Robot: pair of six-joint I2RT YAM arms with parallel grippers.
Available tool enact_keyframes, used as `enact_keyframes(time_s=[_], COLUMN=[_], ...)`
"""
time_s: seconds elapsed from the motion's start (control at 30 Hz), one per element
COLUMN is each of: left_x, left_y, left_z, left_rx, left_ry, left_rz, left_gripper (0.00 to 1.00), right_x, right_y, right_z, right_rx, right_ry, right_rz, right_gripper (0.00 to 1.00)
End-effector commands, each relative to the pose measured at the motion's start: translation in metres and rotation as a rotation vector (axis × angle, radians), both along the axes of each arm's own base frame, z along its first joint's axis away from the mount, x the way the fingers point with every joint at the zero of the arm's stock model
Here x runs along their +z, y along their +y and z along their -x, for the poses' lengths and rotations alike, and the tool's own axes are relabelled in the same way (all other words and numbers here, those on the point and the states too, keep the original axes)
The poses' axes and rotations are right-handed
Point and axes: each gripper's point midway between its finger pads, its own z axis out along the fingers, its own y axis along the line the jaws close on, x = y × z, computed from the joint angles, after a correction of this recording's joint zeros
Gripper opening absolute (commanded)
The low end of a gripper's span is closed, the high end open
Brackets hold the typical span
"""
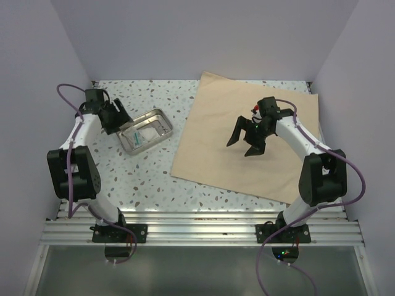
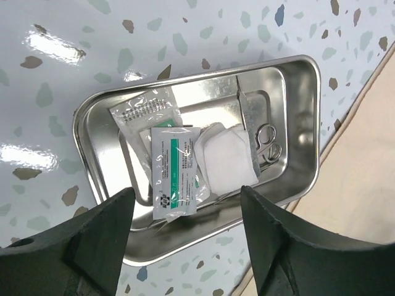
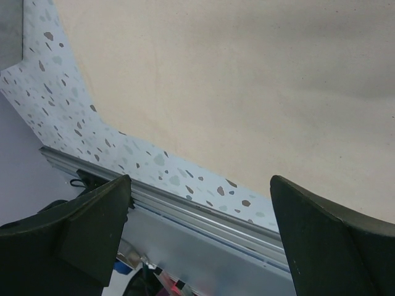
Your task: Prepare the surgical pack
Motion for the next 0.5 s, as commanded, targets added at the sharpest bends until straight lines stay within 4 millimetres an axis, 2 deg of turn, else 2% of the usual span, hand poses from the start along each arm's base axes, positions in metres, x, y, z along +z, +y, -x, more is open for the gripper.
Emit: enact_keyframes(time_s=[0.0,0.07,0.2,0.3,0.47], left_x=[0.011,0.001,-0.021,-0.04,-0.065], left_y=[0.017,0.03,0.037,0.03,0.017], left_z=[0.012,0.026,0.045,0.048,0.04], left_rx=[0.012,0.039,0.051,0.029,0.009], left_ry=[0.021,0.085,0.154,0.185,0.202], left_rz=[-0.095,-0.155,-0.173,-0.134,-0.058], left_gripper=[0.74,0.77,0.78,0.73,0.56], right_x=[0.007,0.007,0.008,0.006,0.011], right_y=[-0.004,-0.004,-0.006,-0.011,-0.026], right_z=[-0.002,-0.002,-0.001,0.0,0.001], right_rx=[0.014,0.013,0.015,0.012,-0.005], right_ry=[-0.034,-0.034,-0.043,-0.038,-0.046], right_rz=[0.014,0.017,0.029,0.044,0.082], right_gripper=[0.99,0.99,0.99,0.99,0.99])
